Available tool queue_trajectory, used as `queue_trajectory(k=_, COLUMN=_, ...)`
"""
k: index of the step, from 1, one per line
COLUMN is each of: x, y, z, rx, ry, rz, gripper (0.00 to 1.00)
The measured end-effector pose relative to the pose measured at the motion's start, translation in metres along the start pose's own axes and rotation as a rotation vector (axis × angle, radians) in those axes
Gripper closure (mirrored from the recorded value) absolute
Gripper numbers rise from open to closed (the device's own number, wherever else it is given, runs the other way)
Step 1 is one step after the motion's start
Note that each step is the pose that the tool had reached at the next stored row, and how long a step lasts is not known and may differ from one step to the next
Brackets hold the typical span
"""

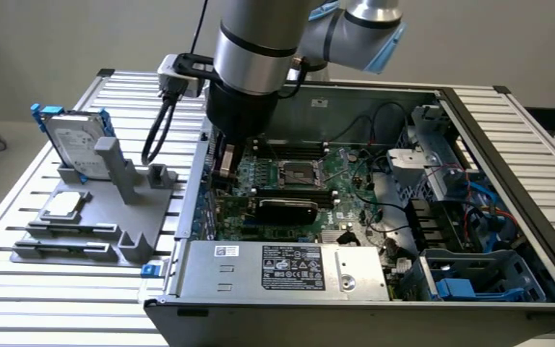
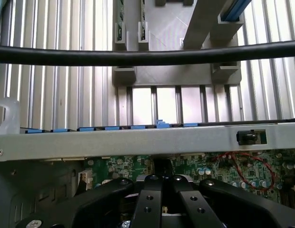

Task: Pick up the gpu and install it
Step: 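Press down on the gpu until it lock into place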

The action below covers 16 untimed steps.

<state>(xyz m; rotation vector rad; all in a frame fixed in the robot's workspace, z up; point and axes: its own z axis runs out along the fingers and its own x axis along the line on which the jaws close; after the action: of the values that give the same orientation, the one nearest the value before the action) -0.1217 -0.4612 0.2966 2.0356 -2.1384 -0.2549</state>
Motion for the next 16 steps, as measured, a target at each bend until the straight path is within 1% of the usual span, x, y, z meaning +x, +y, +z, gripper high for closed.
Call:
queue_trajectory(k=4, x=-0.0002, y=0.0003, z=0.0001, rx=-0.0009, ry=-0.0019, rz=0.007, gripper=0.89)
queue_trajectory(k=10, x=-0.0004, y=0.0014, z=0.0003, rx=-0.0066, ry=-0.0067, rz=0.028, gripper=0.89)
queue_trajectory(k=12, x=-0.0005, y=0.0015, z=0.0004, rx=-0.0075, ry=-0.0079, rz=0.033, gripper=0.89)
queue_trajectory(k=16, x=-0.0006, y=0.0015, z=0.0016, rx=-0.0080, ry=-0.0074, rz=0.042, gripper=0.89)
